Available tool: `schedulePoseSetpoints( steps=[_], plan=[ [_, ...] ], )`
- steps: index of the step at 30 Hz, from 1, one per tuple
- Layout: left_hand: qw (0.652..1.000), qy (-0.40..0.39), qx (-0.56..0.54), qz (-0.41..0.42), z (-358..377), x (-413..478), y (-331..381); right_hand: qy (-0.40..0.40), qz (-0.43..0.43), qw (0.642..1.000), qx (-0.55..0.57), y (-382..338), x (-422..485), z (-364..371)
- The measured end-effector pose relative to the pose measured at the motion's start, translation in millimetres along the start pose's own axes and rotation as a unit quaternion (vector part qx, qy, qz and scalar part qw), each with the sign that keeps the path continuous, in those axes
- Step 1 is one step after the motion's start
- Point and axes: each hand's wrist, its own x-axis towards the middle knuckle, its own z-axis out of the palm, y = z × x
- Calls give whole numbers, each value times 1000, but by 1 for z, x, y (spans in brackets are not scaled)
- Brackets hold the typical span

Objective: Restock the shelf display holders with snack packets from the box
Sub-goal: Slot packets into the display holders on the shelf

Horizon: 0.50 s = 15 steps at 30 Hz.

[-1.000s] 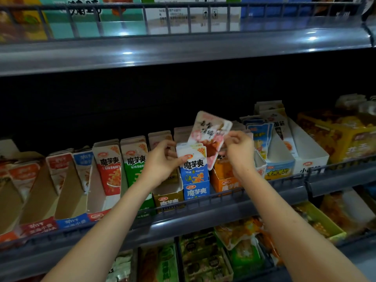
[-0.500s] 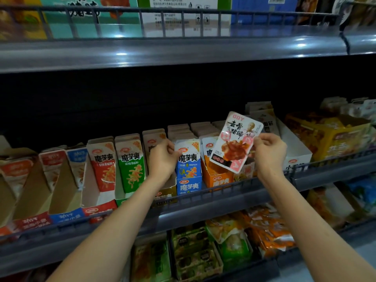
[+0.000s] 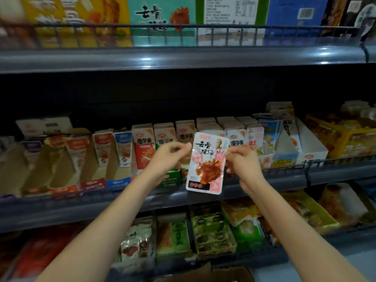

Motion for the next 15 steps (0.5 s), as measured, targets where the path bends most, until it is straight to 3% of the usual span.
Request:
schedulePoseSetpoints(
  steps=[7, 15],
  plan=[
    [986, 92, -106, -85, -78, -85, -51, -116, 55, 992, -9, 5, -63, 100],
    [966, 209, -98, -114, -196, -159, -86, -279, 30, 960, 9, 4, -123, 227]
  ],
)
